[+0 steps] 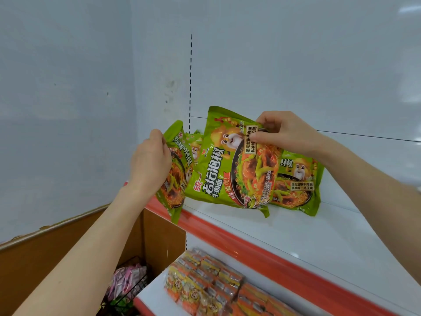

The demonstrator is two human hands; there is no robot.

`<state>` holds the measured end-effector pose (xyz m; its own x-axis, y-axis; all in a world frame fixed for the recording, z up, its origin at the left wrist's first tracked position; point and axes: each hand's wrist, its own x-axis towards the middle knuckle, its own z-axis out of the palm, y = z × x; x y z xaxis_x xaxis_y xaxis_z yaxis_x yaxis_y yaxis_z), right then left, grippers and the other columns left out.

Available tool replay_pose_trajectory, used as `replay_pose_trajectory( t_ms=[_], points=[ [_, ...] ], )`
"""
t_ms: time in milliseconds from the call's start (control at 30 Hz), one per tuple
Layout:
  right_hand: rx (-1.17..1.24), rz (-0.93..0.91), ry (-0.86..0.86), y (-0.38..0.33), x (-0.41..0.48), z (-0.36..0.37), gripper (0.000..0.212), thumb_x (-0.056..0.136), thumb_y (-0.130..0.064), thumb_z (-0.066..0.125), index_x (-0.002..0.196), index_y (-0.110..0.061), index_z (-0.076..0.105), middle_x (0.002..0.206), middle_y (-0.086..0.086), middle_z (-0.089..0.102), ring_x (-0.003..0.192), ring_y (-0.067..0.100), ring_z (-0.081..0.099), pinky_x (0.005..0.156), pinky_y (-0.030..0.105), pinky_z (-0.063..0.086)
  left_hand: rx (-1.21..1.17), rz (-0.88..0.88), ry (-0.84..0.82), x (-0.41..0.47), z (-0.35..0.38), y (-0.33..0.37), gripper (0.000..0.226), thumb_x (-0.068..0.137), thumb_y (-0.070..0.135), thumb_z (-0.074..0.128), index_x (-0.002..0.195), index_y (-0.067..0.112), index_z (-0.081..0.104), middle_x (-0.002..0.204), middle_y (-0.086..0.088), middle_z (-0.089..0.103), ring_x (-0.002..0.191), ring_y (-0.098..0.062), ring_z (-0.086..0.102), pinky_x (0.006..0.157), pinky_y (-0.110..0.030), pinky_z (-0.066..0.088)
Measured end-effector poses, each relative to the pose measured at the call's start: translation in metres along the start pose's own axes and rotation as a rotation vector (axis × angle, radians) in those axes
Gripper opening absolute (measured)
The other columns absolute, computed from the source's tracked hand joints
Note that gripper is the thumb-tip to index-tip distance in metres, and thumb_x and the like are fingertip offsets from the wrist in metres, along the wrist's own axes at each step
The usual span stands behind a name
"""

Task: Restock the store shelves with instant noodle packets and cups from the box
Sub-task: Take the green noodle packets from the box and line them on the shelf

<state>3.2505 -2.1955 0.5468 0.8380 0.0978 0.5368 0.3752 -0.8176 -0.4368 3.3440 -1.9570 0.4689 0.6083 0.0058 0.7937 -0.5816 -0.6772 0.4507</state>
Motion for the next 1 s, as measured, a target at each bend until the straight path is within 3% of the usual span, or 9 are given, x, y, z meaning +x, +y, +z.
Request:
replay_pose_trajectory(
  t_ms=[133, 267, 333, 467, 600, 667, 733, 867, 1000],
  points=[
    [-0.091, 0.053, 0.053, 0.015, -0.003, 0.000, 0.015, 0.085, -0.026, 0.064, 0.081, -0.012, 0.057, 0.084, 0.013, 0.066, 0.068, 0.011, 0.061, 0.060, 0.020, 0.047, -0.007, -0.008, -0.017, 0.001, 0.001, 0.000, 0.013, 0.095, 0.006, 0.038, 0.095, -0.001, 0.049, 0.077, -0.014, 0.052, 0.069, -0.032, 0.047, 0.060, -0.041, 0.036],
    [-0.147, 0.173, 0.071, 0.032, -0.011, -0.003, 0.024, 0.083, -0.027, 0.065, 0.088, -0.004, 0.060, 0.090, 0.018, 0.067, 0.082, 0.029, 0.065, 0.075, 0.038, 0.051, -0.013, -0.017, -0.020, 0.000, 0.001, -0.001, 0.013, 0.094, 0.007, 0.038, 0.096, -0.001, 0.049, 0.078, -0.014, 0.052, 0.071, -0.033, 0.048, 0.062, -0.043, 0.038],
    [-0.188, 0.229, 0.020, 0.037, -0.016, -0.003, 0.025, 0.082, -0.026, 0.066, 0.086, -0.003, 0.060, 0.087, 0.016, 0.065, 0.081, 0.030, 0.063, 0.077, 0.039, 0.050, -0.007, -0.010, -0.022, 0.000, 0.001, -0.002, 0.012, 0.095, 0.008, 0.038, 0.095, 0.000, 0.048, 0.076, -0.013, 0.052, 0.069, -0.031, 0.048, 0.060, -0.040, 0.035],
    [-0.368, 0.321, -0.091, 0.044, -0.021, -0.002, 0.020, 0.079, -0.025, 0.065, 0.078, -0.009, 0.054, 0.077, 0.009, 0.055, 0.073, 0.024, 0.054, 0.062, 0.030, 0.039, -0.025, 0.012, -0.005, 0.001, 0.003, -0.004, 0.011, 0.093, 0.007, 0.041, 0.095, -0.001, 0.049, 0.070, -0.010, 0.049, 0.065, -0.030, 0.047, 0.057, -0.038, 0.033],
    [-0.309, 0.467, -0.248, 0.037, -0.021, -0.011, 0.026, 0.080, -0.029, 0.065, 0.102, -0.019, 0.053, 0.098, 0.004, 0.063, 0.085, 0.018, 0.062, 0.079, 0.035, 0.053, -0.040, 0.029, -0.004, -0.001, 0.005, -0.006, 0.015, 0.093, 0.013, 0.046, 0.096, -0.001, 0.049, 0.060, -0.001, 0.043, 0.055, -0.023, 0.043, 0.051, -0.032, 0.027],
    [-0.249, 0.510, -0.344, 0.031, -0.022, -0.014, 0.029, 0.078, -0.040, 0.068, 0.100, -0.023, 0.059, 0.095, -0.002, 0.068, 0.080, 0.012, 0.066, 0.074, 0.028, 0.053, -0.036, 0.015, -0.029, -0.003, 0.004, -0.004, 0.028, 0.092, 0.025, 0.053, 0.104, 0.000, 0.047, 0.066, 0.000, 0.049, 0.060, -0.022, 0.046, 0.051, -0.032, 0.031],
    [-0.232, 0.513, -0.365, 0.027, -0.024, -0.014, 0.028, 0.075, -0.046, 0.069, 0.092, -0.024, 0.066, 0.085, -0.005, 0.072, 0.070, 0.008, 0.069, 0.067, 0.022, 0.053, -0.039, -0.018, -0.061, -0.004, 0.002, -0.003, 0.046, 0.087, 0.031, 0.061, 0.118, 0.002, 0.043, 0.084, -0.008, 0.058, 0.076, -0.028, 0.054, 0.063, -0.036, 0.040],
    [-0.071, 0.554, -0.120, 0.038, -0.035, -0.022, 0.023, 0.077, -0.033, 0.071, 0.089, -0.015, 0.068, 0.082, 0.002, 0.071, 0.065, 0.011, 0.067, 0.059, 0.022, 0.052, -0.046, -0.044, -0.080, -0.006, 0.002, -0.005, 0.052, 0.086, 0.029, 0.062, 0.127, 0.004, 0.042, 0.110, -0.017, 0.061, 0.098, -0.033, 0.057, 0.073, -0.036, 0.039],
    [0.158, 0.617, 0.207, 0.058, -0.051, -0.021, 0.022, 0.082, -0.019, 0.068, 0.101, -0.013, 0.060, 0.097, 0.011, 0.064, 0.085, 0.025, 0.062, 0.076, 0.038, 0.052, -0.044, -0.028, -0.068, -0.007, 0.001, -0.004, 0.046, 0.088, 0.026, 0.059, 0.125, 0.004, 0.045, 0.111, -0.017, 0.061, 0.099, -0.032, 0.055, 0.072, -0.032, 0.034]
  ],
)
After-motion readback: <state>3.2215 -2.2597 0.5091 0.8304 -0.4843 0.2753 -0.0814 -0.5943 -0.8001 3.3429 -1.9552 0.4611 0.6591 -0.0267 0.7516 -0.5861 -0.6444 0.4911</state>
